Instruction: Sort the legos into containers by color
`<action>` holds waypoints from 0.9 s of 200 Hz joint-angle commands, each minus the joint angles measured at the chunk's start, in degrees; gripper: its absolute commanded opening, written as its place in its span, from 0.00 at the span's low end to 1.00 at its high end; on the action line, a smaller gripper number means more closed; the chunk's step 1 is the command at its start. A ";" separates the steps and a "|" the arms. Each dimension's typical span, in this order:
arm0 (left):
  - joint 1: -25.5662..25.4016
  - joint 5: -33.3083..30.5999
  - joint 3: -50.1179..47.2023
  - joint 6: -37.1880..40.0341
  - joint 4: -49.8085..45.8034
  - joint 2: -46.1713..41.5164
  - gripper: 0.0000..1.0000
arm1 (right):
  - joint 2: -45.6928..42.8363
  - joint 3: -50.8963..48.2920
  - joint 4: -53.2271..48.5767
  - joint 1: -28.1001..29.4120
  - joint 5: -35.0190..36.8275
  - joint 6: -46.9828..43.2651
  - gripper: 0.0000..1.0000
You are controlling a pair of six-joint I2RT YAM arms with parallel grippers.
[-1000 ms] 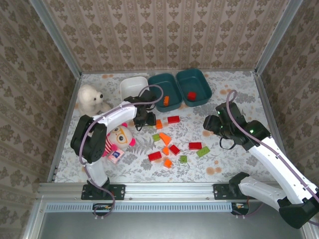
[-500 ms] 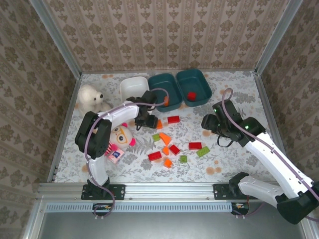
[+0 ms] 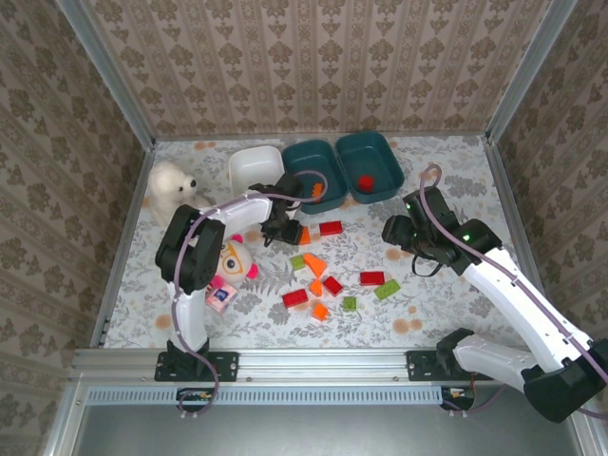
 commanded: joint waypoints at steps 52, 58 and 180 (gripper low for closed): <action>0.03 -1.00 1.96 0.90 -0.08 0.98 0.32 | 1.63 2.34 0.78 -0.61 -1.62 -1.13 0.60; -0.19 -1.23 1.58 0.82 -0.01 0.35 0.29 | 1.71 2.47 0.75 -0.64 -1.66 -1.29 0.60; 8.28 -2.70 12.47 -4.13 -10.05 -9.51 0.23 | 9.26 8.01 8.49 3.29 -11.80 -8.96 0.59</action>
